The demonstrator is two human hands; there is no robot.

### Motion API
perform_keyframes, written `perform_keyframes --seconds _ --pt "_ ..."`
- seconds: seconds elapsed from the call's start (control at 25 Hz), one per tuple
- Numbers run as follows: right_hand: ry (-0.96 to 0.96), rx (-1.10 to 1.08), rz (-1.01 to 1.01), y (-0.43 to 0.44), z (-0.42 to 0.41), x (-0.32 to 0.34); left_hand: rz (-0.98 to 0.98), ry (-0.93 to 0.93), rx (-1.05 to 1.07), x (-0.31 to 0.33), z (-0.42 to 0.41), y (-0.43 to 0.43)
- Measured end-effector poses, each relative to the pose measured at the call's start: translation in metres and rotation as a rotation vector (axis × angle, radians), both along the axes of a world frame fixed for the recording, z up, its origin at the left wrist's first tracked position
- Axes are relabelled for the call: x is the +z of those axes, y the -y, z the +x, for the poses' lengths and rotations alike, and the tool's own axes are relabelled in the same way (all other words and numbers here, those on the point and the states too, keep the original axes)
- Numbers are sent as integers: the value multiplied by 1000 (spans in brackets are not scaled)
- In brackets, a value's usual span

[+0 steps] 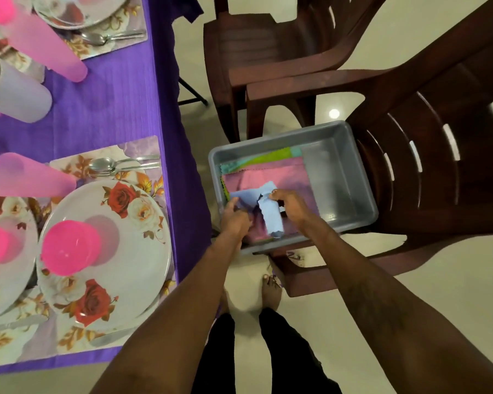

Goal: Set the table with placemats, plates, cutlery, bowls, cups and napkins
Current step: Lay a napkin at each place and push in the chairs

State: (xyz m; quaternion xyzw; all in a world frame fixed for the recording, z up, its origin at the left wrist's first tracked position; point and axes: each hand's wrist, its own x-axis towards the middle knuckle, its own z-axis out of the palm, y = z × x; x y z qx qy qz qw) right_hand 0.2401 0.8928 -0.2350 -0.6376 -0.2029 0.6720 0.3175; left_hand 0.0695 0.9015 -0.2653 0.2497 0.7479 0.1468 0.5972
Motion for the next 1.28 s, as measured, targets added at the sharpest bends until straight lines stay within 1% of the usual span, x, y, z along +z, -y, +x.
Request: perform_keyframes --seconds 0.08,0.12,0.2,0.28,0.32,0.36,0.44,0.48,0.52,0.6,0.72,0.8,0.84,0.92,1.0,1.08,1.12,1.16,1.24,1.28 --pt "-224 -39 -37 -3 12 44 57 -6 -15 25 -12 -9" --pt "-323 -35 -41 -3 16 68 106 -2 -79 49 -14 -12" --pt "-460 -29 -42 0 24 110 157 70 -314 87 -21 -17" --pt "-521 -74 -51 0 28 142 117 225 -574 121 -28 -20" --pt "-557 -99 -52 0 29 152 71 323 -666 135 -32 -19" --pt "-579 -130 -48 -1 29 162 8 423 -698 147 -39 -16" --pt "-575 -164 -40 -1 27 170 -99 599 -644 168 -44 -8" --pt "-567 -154 -43 0 23 176 -108 654 -600 176 -44 -4" --pt "-563 -149 -44 2 19 179 -77 698 -554 185 -43 1" --pt "-592 -182 -23 9 9 184 15 644 -440 200 -41 4" --pt "-705 -249 41 22 -4 190 107 412 -231 212 -40 4" --pt "-630 -252 96 31 -18 193 172 360 -108 221 -50 3" --pt "-568 -242 106 36 -26 194 203 334 -95 225 -55 1" --pt "-491 -199 83 43 -43 194 220 308 -160 236 -68 -4" --pt "-422 -122 73 46 -57 197 143 328 -232 255 -87 -7" --pt "-378 -105 101 47 -62 204 10 428 -278 275 -114 -10" --pt "-388 -127 120 46 -62 207 -21 492 -261 282 -129 -11" --pt "-397 -156 125 44 -62 209 -19 579 -193 284 -145 -12" --pt "-359 -210 104 40 -62 209 29 778 -15 280 -169 -10" --pt "-327 -232 88 39 -65 209 45 845 48 275 -177 -8"
